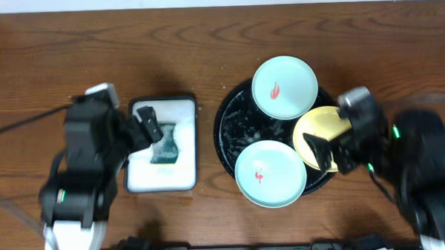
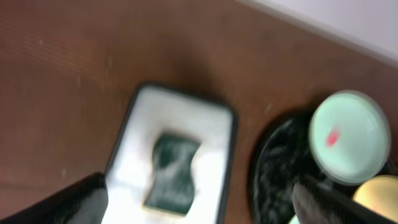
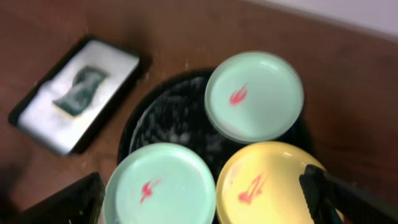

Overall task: Clean dirty plates on tray and stack at the side
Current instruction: 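Reach the left gripper down and grasp the green sponge in the foam, then lift the sponge with the left gripper and carry it toward the back pale green plate, then hold the back plate with the right gripper and scrub it with the sponge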

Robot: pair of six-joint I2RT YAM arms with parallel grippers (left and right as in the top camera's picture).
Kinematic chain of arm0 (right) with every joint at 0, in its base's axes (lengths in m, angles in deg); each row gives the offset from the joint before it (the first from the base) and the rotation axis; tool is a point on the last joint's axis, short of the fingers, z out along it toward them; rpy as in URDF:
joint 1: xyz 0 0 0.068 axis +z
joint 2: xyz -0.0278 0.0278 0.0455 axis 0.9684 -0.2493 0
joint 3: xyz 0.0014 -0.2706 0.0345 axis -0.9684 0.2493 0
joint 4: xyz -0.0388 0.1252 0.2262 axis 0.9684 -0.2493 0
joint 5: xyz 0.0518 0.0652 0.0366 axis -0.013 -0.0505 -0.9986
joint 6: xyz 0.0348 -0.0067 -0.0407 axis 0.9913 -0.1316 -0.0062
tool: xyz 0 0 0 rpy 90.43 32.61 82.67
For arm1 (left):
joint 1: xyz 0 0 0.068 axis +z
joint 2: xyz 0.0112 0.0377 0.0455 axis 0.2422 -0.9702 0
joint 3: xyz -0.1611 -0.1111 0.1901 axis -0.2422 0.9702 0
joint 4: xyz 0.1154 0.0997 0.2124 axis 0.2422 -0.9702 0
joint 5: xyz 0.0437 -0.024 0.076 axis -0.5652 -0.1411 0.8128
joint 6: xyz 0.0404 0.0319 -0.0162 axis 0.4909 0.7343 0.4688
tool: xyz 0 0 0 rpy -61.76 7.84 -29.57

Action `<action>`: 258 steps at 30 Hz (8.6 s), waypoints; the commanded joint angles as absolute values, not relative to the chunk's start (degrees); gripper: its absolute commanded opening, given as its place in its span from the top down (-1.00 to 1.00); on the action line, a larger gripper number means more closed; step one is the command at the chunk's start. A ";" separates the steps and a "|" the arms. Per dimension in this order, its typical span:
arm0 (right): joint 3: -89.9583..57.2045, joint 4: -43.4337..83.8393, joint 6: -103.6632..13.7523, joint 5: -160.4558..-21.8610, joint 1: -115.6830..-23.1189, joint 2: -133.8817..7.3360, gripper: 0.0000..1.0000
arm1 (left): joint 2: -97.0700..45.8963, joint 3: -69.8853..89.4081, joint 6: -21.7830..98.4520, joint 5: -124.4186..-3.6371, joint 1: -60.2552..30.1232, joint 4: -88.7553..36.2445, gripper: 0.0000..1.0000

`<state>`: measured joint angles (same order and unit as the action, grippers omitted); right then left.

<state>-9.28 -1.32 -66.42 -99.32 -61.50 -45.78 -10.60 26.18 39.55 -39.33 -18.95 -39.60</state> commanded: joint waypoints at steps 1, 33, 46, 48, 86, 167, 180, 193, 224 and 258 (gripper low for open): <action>-14.51 -3.94 -65.19 -102.16 -61.74 -53.69 -0.99 | -17.10 25.21 40.49 -39.88 -18.68 -42.53 -0.92; -15.14 -1.25 -59.73 -111.67 -61.70 -63.63 -0.63 | -60.63 29.94 42.54 -35.72 -20.56 -32.26 0.85; -15.14 -1.29 -59.75 -111.65 -61.70 -63.63 -0.64 | -48.46 23.60 43.02 -35.74 -20.58 -41.78 -0.33; -15.14 -1.53 -59.75 -111.65 -61.70 -63.63 -0.64 | -46.95 23.71 43.00 -35.96 -20.58 -42.62 -0.33; -15.08 -2.78 -59.75 -108.41 -61.70 -63.66 -0.68 | -46.62 30.83 42.87 -39.37 -20.58 -35.62 -0.28; -21.61 6.09 -53.15 -85.55 -67.14 -84.27 -0.31 | -49.29 5.04 43.24 -48.97 -20.58 -50.94 0.85; -21.61 16.26 -53.13 -95.43 -73.56 -102.63 -0.06 | -49.29 5.04 43.11 -53.97 -20.83 -45.09 0.85; -21.61 20.72 -50.94 -94.36 -71.44 -110.54 0.97 | -49.29 5.04 43.04 -53.95 -25.46 -41.94 0.86; -21.61 8.54 -40.65 -87.48 -62.96 -109.07 0.98 | -72.42 5.08 16.27 -57.84 -46.24 -15.47 0.85; -21.61 6.75 -40.67 -87.63 -62.81 -109.07 0.98 | -84.76 1.87 10.85 -59.59 -50.90 -9.74 0.85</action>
